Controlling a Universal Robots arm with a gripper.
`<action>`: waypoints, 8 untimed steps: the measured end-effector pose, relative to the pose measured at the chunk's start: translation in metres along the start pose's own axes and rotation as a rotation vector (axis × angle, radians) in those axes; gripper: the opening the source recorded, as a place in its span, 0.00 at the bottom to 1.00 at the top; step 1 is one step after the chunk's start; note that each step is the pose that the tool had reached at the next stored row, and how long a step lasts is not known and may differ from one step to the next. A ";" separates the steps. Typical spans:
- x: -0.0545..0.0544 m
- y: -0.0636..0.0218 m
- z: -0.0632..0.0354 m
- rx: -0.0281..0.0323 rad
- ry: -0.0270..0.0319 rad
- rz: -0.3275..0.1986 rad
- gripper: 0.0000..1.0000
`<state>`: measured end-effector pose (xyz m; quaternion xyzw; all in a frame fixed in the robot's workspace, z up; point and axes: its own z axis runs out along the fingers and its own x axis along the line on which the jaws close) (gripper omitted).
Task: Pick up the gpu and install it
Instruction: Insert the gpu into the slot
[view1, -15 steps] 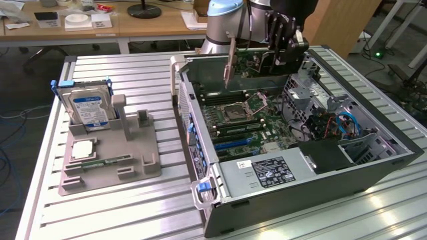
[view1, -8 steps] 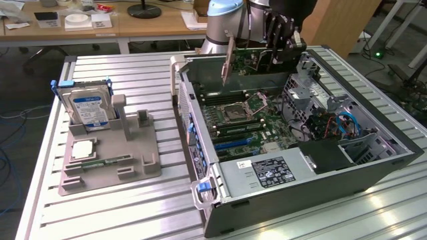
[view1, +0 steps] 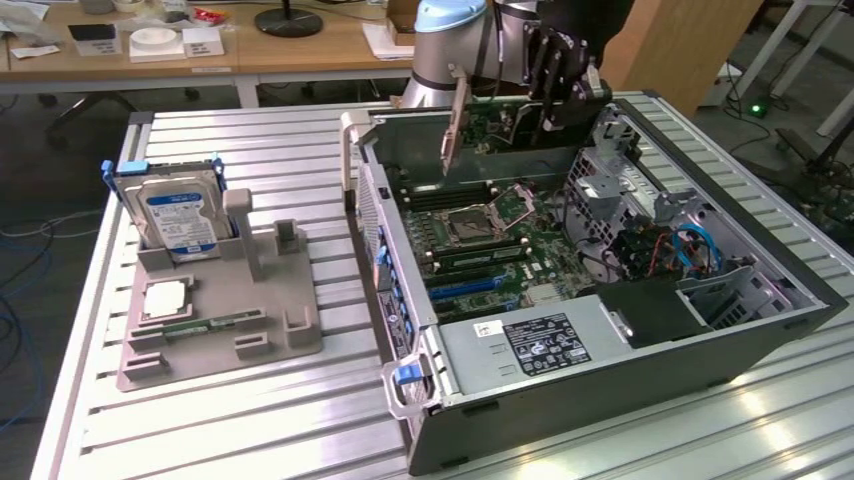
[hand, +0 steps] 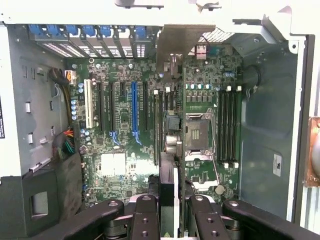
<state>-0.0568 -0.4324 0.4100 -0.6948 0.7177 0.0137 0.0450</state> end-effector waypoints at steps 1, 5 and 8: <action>0.000 0.0000 0.0000 -0.0001 0.0004 0.000 0.27; 0.001 -0.0002 0.0007 0.0001 0.0033 -0.001 0.27; 0.003 -0.0001 0.0010 0.0001 0.0059 -0.001 0.27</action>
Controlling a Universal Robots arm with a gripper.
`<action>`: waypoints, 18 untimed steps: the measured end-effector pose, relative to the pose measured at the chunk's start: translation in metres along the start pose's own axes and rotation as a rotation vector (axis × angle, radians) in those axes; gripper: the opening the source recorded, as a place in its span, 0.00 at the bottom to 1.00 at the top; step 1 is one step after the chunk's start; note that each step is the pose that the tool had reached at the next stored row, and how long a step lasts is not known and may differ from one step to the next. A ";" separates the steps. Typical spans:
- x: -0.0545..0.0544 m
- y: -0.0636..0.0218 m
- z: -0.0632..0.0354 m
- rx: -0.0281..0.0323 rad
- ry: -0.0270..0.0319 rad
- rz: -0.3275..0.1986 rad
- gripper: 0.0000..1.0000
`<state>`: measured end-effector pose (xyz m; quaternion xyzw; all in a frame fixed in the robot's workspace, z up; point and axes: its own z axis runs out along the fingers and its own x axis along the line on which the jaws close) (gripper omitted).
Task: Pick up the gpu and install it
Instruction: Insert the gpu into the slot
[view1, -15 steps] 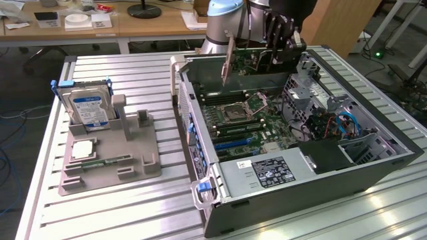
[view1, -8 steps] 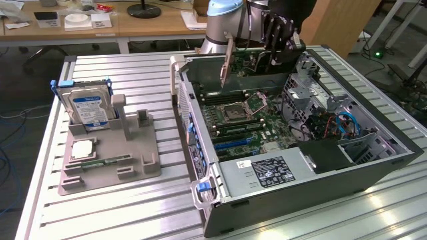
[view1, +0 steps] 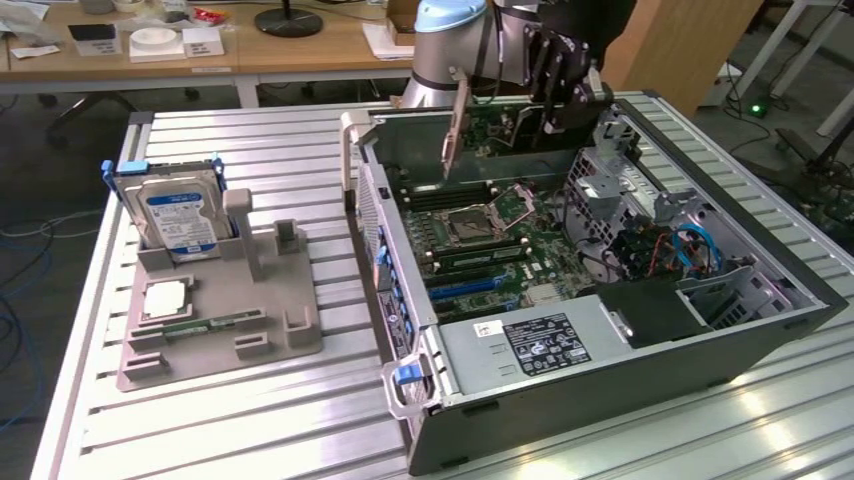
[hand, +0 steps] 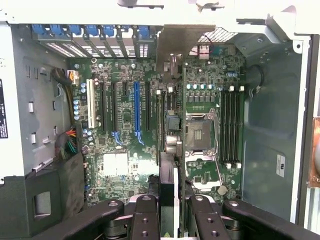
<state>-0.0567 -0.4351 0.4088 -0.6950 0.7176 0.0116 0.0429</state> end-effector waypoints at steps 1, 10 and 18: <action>0.001 -0.0001 0.0000 -0.0001 0.0005 0.000 0.27; 0.002 -0.0001 0.0007 0.0000 0.0005 0.000 0.27; 0.003 0.0000 0.0018 0.0000 0.0011 0.000 0.27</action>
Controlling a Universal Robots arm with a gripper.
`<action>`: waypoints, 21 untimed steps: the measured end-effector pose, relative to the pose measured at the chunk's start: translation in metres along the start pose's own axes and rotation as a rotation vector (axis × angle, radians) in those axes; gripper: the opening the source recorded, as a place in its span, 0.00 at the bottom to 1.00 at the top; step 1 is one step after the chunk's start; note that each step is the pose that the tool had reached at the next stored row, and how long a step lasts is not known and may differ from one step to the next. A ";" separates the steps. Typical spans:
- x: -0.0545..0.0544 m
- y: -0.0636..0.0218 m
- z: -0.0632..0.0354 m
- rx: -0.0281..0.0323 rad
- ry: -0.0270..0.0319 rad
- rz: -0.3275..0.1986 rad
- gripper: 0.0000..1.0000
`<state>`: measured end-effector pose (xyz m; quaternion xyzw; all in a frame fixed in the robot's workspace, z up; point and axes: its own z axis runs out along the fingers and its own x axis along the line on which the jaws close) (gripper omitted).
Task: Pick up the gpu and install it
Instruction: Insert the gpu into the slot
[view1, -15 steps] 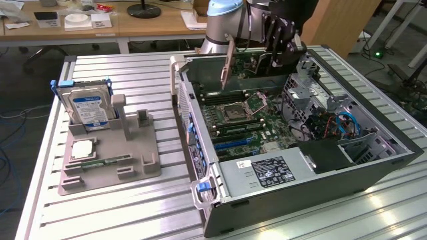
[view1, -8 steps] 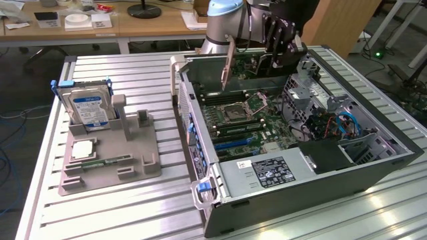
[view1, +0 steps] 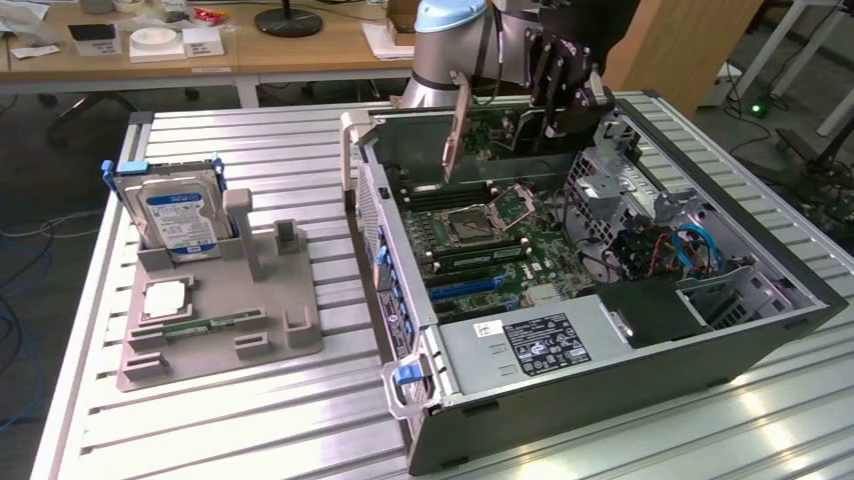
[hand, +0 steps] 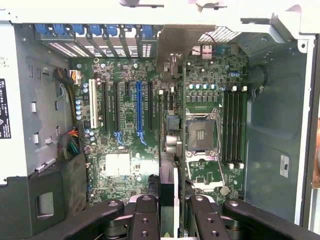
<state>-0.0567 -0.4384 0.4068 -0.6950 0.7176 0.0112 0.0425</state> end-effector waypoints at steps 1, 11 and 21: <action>0.000 0.0000 0.0003 0.0001 -0.0001 0.000 0.27; 0.006 -0.0001 0.0037 0.0000 0.0009 0.000 0.27; 0.016 0.0004 0.0191 0.0000 0.0008 0.000 0.27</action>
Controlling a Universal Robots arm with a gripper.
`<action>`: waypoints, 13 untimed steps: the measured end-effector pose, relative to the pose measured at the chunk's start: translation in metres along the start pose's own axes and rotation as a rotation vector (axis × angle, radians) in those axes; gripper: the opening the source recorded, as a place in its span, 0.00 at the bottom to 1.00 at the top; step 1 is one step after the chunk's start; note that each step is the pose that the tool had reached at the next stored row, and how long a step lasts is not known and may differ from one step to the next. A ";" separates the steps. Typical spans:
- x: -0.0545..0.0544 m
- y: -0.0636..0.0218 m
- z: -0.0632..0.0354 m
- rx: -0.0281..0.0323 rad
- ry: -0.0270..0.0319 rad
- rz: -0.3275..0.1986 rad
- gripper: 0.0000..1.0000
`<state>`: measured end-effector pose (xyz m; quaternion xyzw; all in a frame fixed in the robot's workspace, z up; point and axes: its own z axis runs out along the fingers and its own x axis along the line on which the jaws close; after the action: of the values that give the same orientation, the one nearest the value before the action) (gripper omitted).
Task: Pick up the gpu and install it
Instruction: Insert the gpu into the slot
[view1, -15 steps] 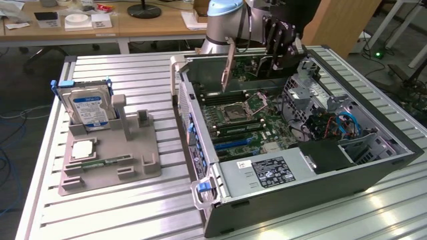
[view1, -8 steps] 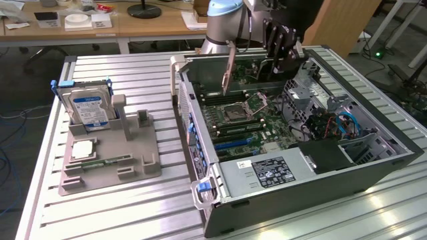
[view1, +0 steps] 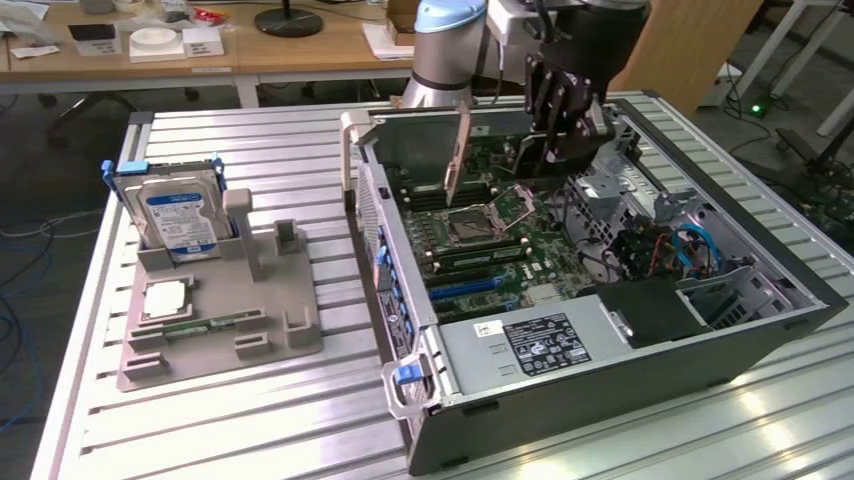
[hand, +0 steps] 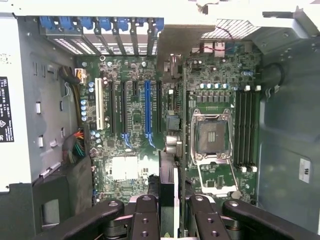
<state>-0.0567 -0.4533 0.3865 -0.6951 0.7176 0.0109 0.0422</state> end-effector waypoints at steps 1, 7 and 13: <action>0.001 0.0001 0.0019 -0.0001 0.0000 0.000 0.27; 0.006 0.0005 0.0125 -0.0013 0.0001 0.000 0.27; 0.008 0.0008 0.0230 -0.0014 0.0002 0.000 0.27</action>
<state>-0.0567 -0.4600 0.3629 -0.6951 0.7176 0.0114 0.0417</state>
